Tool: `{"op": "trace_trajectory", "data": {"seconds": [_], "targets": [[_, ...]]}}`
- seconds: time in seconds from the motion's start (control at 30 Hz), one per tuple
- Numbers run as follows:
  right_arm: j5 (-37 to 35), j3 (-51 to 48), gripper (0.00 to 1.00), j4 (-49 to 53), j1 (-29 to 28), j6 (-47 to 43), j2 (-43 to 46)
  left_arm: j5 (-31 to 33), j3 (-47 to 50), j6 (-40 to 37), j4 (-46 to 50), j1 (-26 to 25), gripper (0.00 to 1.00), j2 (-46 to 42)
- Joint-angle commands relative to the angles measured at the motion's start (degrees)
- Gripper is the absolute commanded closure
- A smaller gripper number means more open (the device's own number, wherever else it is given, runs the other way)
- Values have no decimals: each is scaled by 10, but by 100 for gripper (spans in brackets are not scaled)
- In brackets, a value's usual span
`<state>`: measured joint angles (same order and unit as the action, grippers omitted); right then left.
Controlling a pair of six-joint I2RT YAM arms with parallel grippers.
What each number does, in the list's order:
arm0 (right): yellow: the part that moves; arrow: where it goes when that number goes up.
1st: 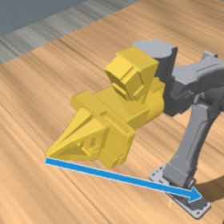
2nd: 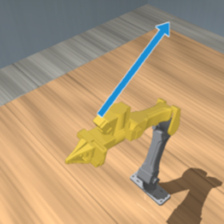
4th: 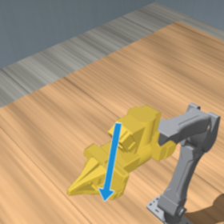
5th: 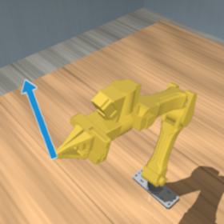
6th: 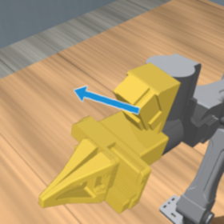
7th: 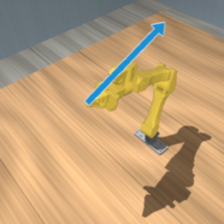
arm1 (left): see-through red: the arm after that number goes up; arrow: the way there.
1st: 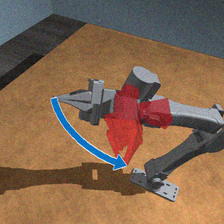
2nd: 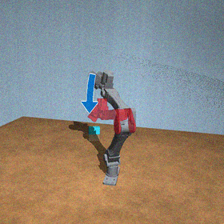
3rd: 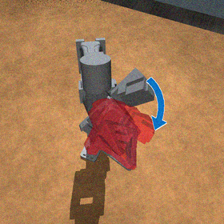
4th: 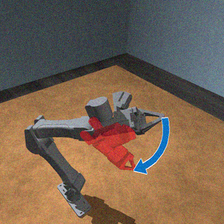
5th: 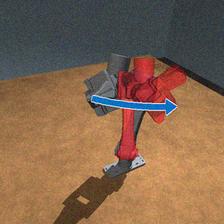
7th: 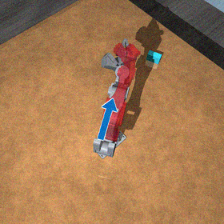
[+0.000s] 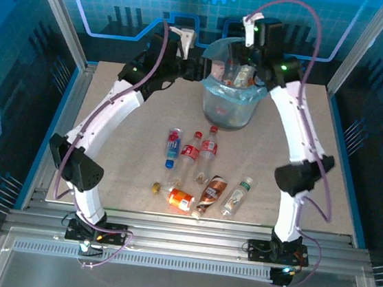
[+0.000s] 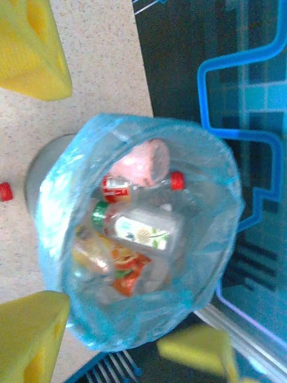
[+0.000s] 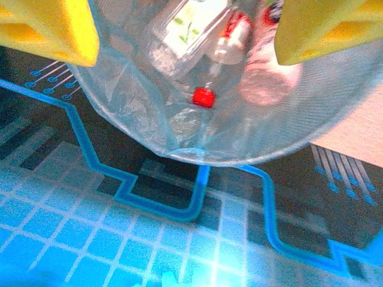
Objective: Put the plastic bottles in the bin
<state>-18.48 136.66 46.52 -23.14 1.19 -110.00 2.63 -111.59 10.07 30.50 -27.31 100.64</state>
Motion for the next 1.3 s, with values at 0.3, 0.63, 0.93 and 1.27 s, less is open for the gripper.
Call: {"op": "trace_trajectory", "data": {"seconds": [0.3, 0.63, 0.93, 1.27], "targets": [[45, -492, 24, -43, -48, 197, 370, 30, 294, -69, -92, -170, 15, -218], [84, -776, 26, -23, -68, 340, 546, 81, 481, -76, -110, -279, 16, -328], [100, -892, 17, 30, -71, 386, 542, 71, 551, -88, -116, -344, 14, -319], [138, -994, 23, -67, -57, 437, 522, 47, 560, -95, -98, -359, 13, -262]]}}
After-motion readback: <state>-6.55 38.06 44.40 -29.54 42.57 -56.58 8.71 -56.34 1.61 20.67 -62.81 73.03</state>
